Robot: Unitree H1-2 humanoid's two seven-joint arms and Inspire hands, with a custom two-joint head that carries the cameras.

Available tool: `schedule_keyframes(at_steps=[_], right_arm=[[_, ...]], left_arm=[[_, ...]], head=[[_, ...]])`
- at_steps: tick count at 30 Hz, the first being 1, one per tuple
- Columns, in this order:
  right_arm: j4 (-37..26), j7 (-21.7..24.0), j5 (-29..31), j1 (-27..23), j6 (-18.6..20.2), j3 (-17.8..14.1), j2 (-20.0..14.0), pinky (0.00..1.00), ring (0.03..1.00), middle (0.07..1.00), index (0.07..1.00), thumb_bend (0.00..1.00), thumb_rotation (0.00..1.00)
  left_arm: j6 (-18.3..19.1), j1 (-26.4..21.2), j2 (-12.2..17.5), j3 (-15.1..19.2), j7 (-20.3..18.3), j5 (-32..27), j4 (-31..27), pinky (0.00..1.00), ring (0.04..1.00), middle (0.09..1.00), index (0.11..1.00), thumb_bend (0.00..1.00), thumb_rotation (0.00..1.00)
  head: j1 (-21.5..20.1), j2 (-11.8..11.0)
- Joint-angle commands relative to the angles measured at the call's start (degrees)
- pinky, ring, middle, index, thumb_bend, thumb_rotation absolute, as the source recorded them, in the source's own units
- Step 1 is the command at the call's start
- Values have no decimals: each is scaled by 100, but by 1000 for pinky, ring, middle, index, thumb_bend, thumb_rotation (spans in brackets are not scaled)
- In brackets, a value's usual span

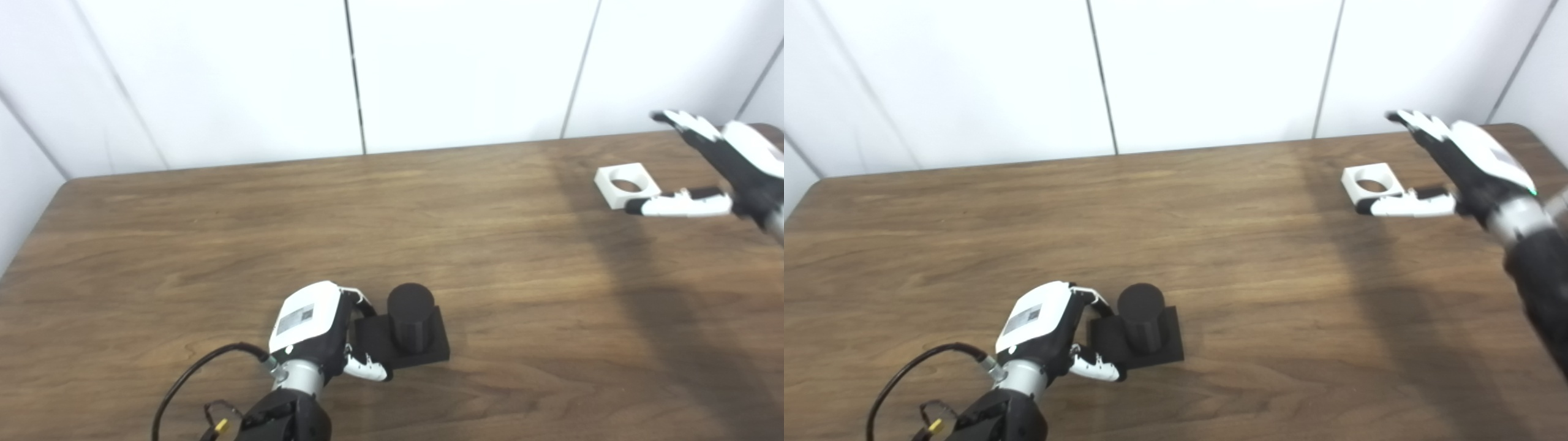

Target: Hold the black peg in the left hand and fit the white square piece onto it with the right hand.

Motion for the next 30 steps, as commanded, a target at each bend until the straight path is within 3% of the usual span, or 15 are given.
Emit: schedule_keyframes(at_steps=[1,5,11,18,25,30], right_arm=[[231,229,-361,-341,-229,137,-321,999,1000,992,936,976,375],[551,777,-768,-838,-54,465,-492,1000,1000,1000,943,1000,304],[863,1342,-1228,-1381,162,683,-436,1000,1000,1000,965,1000,298],[1101,1529,-1394,-1632,129,693,-314,1000,1000,1000,970,1000,299],[1259,1490,-1430,-1706,61,653,-215,1000,1000,1000,969,1000,288],[1413,1523,-1547,-1861,47,703,-177,1000,1000,1000,963,1000,287]], left_arm=[[-56,-35,-1,56,-61,-35,-109,1000,950,826,483,522,49],[-125,-38,85,128,-93,-134,-135,1000,943,829,483,522,49],[-159,-21,198,226,-82,-278,-161,995,933,817,483,523,51],[-181,18,283,248,-39,-374,-201,986,928,810,483,523,51],[-192,124,377,284,95,-570,-188,982,922,806,482,523,51],[-185,146,392,300,91,-572,-244,966,920,794,482,523,51]], head=[[-187,-4],[-595,-76],[-935,-224],[-1281,-489],[-1544,-1006],[-1498,-1107]])
